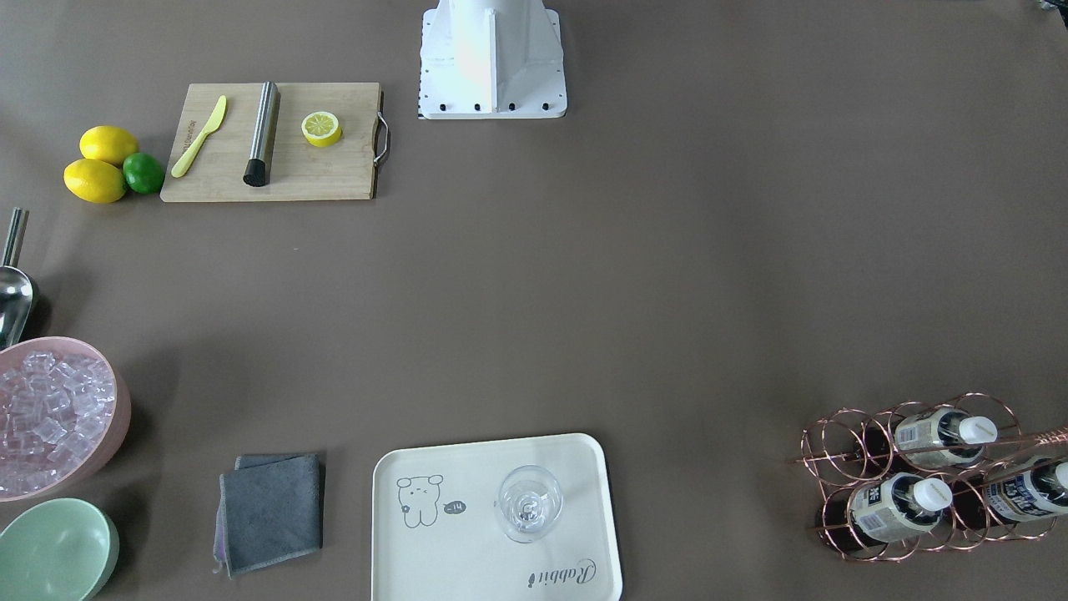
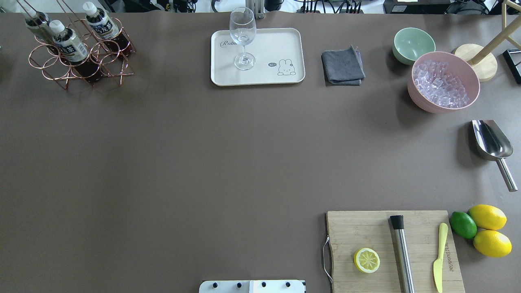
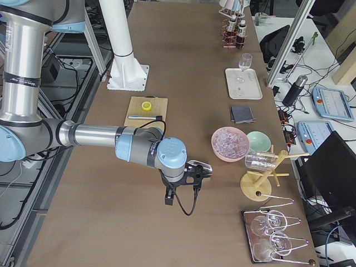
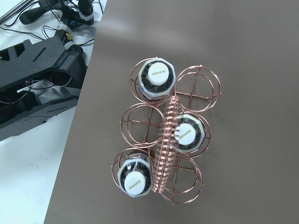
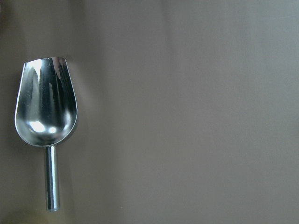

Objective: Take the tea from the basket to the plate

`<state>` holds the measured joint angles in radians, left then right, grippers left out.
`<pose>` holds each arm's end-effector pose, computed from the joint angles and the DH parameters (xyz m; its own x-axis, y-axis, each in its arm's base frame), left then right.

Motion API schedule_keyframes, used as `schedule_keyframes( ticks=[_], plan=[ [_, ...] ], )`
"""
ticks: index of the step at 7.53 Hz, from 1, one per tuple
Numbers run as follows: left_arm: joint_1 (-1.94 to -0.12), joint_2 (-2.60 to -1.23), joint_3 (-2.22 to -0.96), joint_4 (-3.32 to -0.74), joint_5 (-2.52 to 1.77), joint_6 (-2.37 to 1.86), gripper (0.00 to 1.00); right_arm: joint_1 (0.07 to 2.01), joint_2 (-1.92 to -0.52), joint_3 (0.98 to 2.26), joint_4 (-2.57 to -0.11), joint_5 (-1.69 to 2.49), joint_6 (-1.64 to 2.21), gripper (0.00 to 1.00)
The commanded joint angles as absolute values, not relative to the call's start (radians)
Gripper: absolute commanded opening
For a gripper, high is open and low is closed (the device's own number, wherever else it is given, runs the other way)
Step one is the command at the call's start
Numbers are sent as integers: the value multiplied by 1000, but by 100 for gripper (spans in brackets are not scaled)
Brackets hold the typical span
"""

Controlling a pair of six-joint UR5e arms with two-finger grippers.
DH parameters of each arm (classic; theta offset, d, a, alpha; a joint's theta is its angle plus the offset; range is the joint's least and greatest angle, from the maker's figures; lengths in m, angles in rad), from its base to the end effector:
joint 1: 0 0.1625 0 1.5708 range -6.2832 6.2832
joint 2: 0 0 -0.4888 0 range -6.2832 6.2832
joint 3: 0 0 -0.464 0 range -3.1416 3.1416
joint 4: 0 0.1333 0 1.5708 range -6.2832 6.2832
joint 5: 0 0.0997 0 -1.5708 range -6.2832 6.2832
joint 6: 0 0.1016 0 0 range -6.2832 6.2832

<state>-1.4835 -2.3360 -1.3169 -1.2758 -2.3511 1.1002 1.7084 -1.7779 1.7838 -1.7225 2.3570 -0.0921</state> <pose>0.0131 -0.8582 0.3371 0.2391 0.9635 -0.1202 -0.6579 0.2519 0.7097 0.1228 -0.4390 0.7236 0.6953 0.1078 0.7106 -0.0721 0.9942 -0.0803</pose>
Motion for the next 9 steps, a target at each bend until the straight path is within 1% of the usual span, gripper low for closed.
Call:
schedule_keyframes(
  ticks=[1, 5, 8, 9],
  plan=[
    [-1401, -2355, -1301, -1273, -2344, 1071, 98, 1712, -1778, 1775, -1720, 2356, -95, 100],
    [-1402, -2355, -1284, -1281, -2344, 1077, 97, 1713, -1778, 1756, -1718, 2356, -95, 100],
    [-1402, -2352, -1235, -1325, -2345, 1071, 97, 1715, -1778, 1756, -1717, 2356, -95, 100],
    [-1399, -2350, -1233, -1328, -2345, 1069, 95, 1715, -1778, 1756, -1717, 2356, -95, 100]
  ],
)
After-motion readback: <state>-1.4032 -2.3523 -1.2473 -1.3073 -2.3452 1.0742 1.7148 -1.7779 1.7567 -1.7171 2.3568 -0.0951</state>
